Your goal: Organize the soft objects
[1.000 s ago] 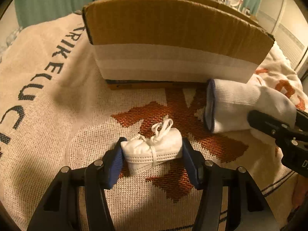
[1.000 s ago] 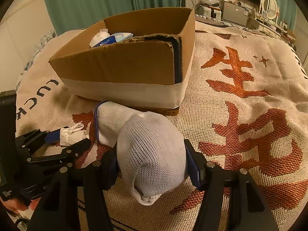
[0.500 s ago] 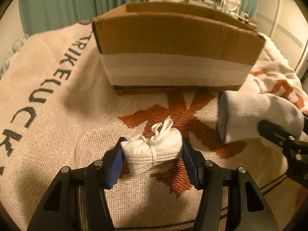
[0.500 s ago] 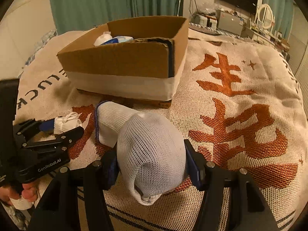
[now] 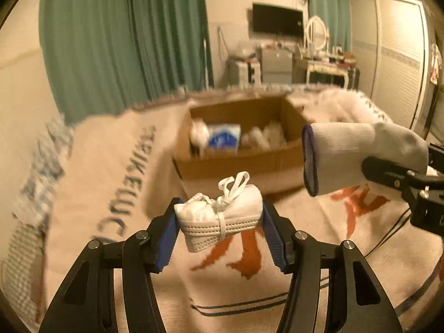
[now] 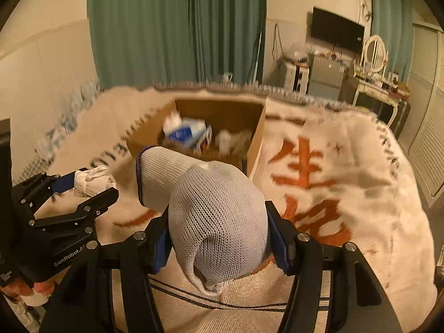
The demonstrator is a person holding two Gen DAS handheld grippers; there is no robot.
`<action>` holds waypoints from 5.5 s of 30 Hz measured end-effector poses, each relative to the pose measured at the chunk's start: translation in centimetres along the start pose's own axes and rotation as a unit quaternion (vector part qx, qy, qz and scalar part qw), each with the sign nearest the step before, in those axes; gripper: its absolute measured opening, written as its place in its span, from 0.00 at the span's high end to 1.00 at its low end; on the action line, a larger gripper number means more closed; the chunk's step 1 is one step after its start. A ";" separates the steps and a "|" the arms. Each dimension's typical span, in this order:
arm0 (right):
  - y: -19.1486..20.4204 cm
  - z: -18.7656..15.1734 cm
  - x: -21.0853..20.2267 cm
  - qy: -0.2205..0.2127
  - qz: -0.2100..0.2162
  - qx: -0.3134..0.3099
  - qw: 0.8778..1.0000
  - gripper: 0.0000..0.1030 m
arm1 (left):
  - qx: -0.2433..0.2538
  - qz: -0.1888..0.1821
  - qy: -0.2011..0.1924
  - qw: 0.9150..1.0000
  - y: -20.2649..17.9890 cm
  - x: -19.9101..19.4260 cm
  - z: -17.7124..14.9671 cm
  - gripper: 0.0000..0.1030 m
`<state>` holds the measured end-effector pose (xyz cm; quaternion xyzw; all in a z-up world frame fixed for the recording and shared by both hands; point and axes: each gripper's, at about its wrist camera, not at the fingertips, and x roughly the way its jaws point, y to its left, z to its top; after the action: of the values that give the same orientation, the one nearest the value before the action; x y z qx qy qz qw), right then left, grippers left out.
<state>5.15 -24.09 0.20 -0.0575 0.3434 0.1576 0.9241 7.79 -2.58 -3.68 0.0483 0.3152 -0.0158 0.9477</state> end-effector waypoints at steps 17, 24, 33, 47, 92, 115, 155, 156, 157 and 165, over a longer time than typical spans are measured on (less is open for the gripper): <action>0.0 11.8 -6.1 -0.109 0.016 -0.003 0.994 0.43 | -0.006 0.015 -0.104 0.994 2.2 -4.0 9.7 0.46; -1.0 15.7 0.8 -0.093 0.023 -0.005 0.995 0.43 | -0.003 0.017 -0.090 0.996 2.5 3.0 13.6 0.46; -3.1 16.1 14.1 -0.014 0.030 0.005 0.999 0.43 | -0.010 -0.002 -0.008 1.000 1.8 15.2 13.2 0.46; -4.9 14.0 19.7 0.014 0.040 0.032 0.999 0.21 | 0.003 0.002 0.040 0.999 0.2 18.6 11.2 0.31; -0.1 3.0 -4.7 -0.159 0.003 0.027 0.987 0.00 | -0.061 0.058 -0.144 0.986 2.8 -5.6 3.5 0.06; -0.9 2.1 -1.9 -0.128 -0.015 0.057 0.990 0.00 | -0.060 0.045 -0.115 0.991 2.7 -3.9 2.0 0.06; -0.3 1.7 -1.8 -0.118 -0.030 0.043 0.992 0.00 | -0.064 0.049 -0.110 0.991 2.5 -3.8 1.7 0.06; -0.3 1.7 -1.8 -0.118 -0.030 0.043 0.992 0.00 | -0.064 0.050 -0.111 0.991 2.5 -3.8 1.7 0.06; -0.3 1.7 -1.8 -0.118 -0.030 0.043 0.992 0.00 | -0.063 0.050 -0.110 0.991 2.5 -3.8 1.7 0.06; -0.3 1.7 -1.8 -0.118 -0.030 0.042 0.992 0.00 | -0.064 0.052 -0.113 0.990 2.6 -3.9 1.7 0.06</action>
<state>4.96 -24.47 2.66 -0.0096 0.2365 0.1206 0.9641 5.88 -0.18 0.25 0.0015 0.2037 0.0481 0.9778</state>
